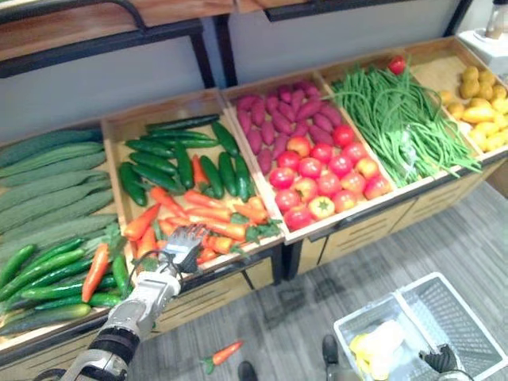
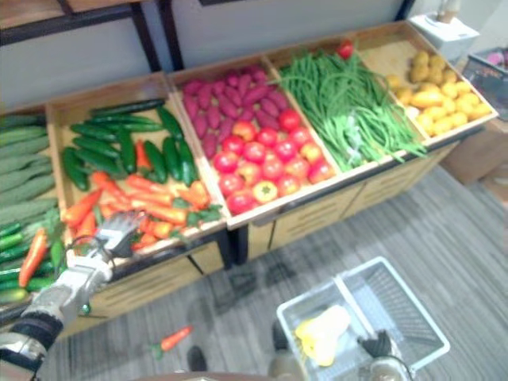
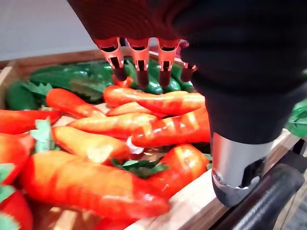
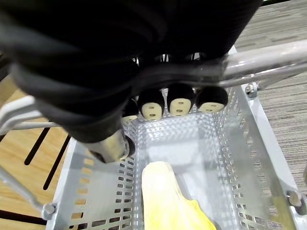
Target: Pick vegetable in the basket
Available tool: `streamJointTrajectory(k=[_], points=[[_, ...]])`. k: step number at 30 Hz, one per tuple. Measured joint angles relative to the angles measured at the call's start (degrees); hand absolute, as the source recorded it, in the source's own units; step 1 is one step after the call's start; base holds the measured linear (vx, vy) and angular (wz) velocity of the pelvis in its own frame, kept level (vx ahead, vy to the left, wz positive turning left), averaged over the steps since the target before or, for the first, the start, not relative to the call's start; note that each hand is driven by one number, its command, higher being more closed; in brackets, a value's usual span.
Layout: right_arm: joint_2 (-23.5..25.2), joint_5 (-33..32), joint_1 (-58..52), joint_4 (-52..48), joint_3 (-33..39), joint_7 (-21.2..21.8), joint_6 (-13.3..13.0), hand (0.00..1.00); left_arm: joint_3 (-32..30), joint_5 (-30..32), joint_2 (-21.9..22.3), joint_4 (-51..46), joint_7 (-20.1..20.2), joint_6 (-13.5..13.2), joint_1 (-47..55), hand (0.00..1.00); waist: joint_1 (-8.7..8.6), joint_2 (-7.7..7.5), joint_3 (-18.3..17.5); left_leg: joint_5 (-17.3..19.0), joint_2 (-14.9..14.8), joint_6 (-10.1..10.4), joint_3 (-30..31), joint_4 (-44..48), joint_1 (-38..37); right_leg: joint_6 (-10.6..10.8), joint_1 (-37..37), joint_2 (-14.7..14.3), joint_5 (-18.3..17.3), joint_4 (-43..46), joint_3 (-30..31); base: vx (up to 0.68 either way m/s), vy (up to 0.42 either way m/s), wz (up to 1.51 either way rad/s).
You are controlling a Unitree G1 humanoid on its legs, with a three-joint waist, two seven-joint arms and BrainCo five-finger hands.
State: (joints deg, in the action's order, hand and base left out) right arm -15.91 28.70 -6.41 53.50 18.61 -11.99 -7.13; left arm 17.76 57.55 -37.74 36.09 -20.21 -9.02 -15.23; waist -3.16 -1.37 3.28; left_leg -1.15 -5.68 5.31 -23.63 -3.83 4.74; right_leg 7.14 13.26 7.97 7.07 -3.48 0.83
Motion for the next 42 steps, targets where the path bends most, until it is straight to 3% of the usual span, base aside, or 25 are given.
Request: streamJointTrajectory(k=[11, 12, 17, 25, 42], points=[[-1.3, -0.1, 1.0, -3.9, -0.8, -0.3, 0.1, 1.0, 0.0, 0.0, 0.0, 3.1, -2.0, 2.5, -6.2, 0.0, 0.05, 0.9, 4.5, 4.2, -2.4, 0.6, -3.4, 6.4, 2.4, 0.0, 2.6, -0.9, 0.0, 1.7, 3.1, 0.03, -0.029, -0.16], [-1.3, -0.1, 1.1, -4.3, -1.2, -0.5, 0.1, 1.0, 0.0, 0.0, 0.0, 3.5, -2.0, 2.8, -6.3, 1.0, 0.08, 0.93, 5.0, 4.8, -2.7, 0.7, -3.6, 7.4, 2.9, 0.0, 2.7, -1.0, 0.0, 1.8, 3.4, 0.01, -0.019, -0.13], [-1.3, -0.2, 1.4, -6.5, -2.0, -1.3, 0.0, 1.0, 0.0, -0.1, 0.0, 4.6, -4.4, 3.1, -7.3, 1.0, 0.49, 1.0, 5.5, 6.7, -4.4, 0.8, -4.1, 11.7, 5.6, 0.0, 4.6, -1.7, 0.0, 2.8, 4.2, -0.02, -0.04, -0.09], [-1.9, -0.5, 1.7, -8.2, -3.4, -1.4, -0.7, 1.0, -2.4, -0.2, 2.1, 6.6, -4.1, 4.3, -7.9, 1.0, 0.36, 1.25, 6.6, 8.3, -6.0, 1.2, -4.8, 14.4, 6.2, -0.2, 4.6, -2.5, -0.1, 3.3, 4.6, -0.04, -0.042, -0.06], [-2.2, -0.5, 1.7, -4.9, -3.4, -1.6, -0.6, 1.0, -8.4, -1.1, 2.7, 6.0, -3.0, 4.8, -5.6, 1.0, 0.11, 1.34, 7.0, 8.0, -5.5, 0.8, -2.1, 14.7, 5.3, -0.3, 2.3, -1.9, -0.4, 3.5, 2.1, -0.02, -0.021, 0.06]])
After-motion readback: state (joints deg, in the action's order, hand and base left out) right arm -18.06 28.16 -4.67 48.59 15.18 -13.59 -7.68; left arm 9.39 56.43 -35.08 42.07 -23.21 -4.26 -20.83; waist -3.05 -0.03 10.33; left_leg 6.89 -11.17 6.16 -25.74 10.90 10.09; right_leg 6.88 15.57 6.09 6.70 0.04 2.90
